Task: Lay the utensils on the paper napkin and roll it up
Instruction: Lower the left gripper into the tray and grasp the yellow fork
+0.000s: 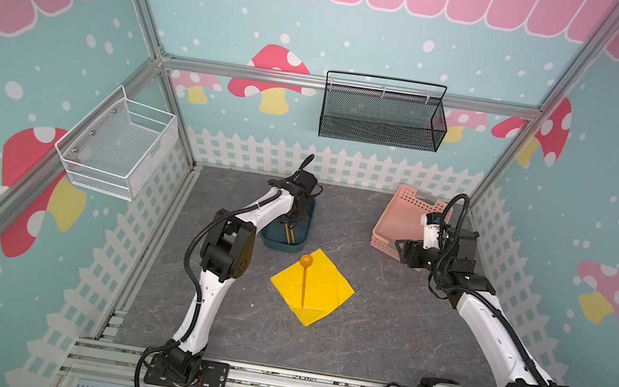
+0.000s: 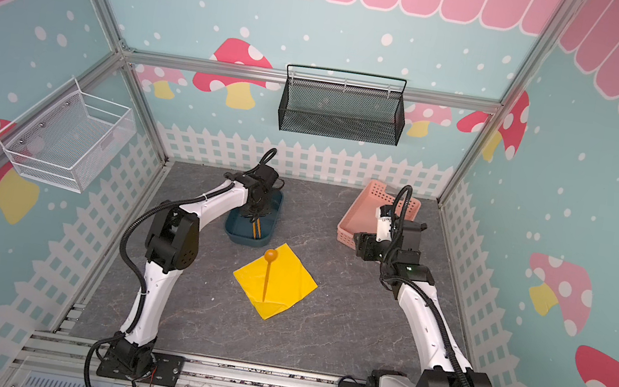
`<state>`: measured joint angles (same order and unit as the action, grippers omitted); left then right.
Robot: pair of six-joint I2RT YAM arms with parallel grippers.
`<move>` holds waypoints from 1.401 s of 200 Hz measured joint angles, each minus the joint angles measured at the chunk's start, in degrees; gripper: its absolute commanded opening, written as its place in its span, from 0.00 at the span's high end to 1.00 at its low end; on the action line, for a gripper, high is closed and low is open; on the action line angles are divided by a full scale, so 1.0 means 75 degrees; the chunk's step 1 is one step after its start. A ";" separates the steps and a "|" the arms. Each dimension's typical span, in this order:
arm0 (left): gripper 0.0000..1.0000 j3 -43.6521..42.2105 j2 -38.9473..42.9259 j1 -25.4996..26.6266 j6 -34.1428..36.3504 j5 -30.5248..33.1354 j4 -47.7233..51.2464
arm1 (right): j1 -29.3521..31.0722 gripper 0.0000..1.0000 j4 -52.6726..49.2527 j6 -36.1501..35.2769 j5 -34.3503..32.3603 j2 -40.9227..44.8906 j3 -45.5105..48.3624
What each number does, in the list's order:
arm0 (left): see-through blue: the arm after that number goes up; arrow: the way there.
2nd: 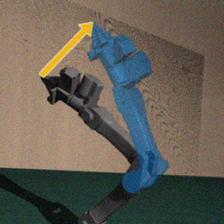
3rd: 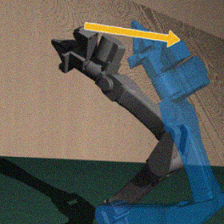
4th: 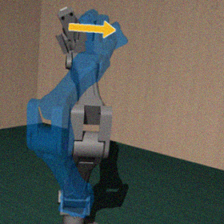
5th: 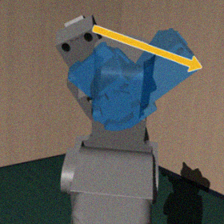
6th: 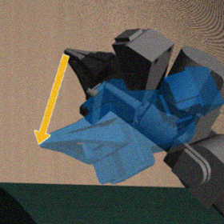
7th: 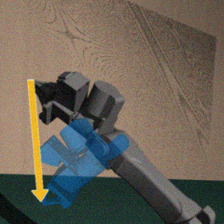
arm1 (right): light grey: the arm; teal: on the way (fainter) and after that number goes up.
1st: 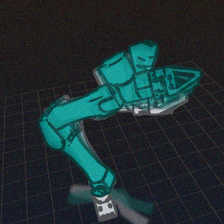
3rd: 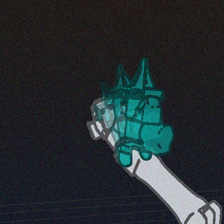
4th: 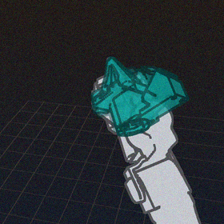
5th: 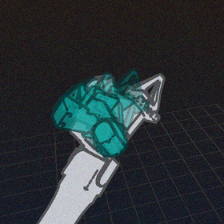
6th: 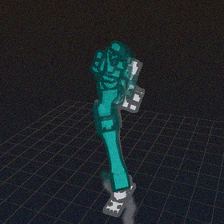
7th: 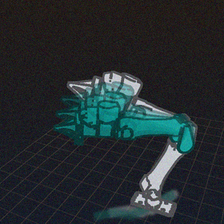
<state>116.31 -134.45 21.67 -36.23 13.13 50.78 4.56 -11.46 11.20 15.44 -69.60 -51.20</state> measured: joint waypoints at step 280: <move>0.84 0.0466 -0.0729 0.0026 0.0003 -0.0405 0.0376 | 0.0000 0.27 -0.0067 -0.0061 -0.0006 -0.0175 -0.0032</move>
<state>119.81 -139.92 21.87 -36.21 10.09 53.60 4.56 -11.97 10.74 15.40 -70.91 -51.44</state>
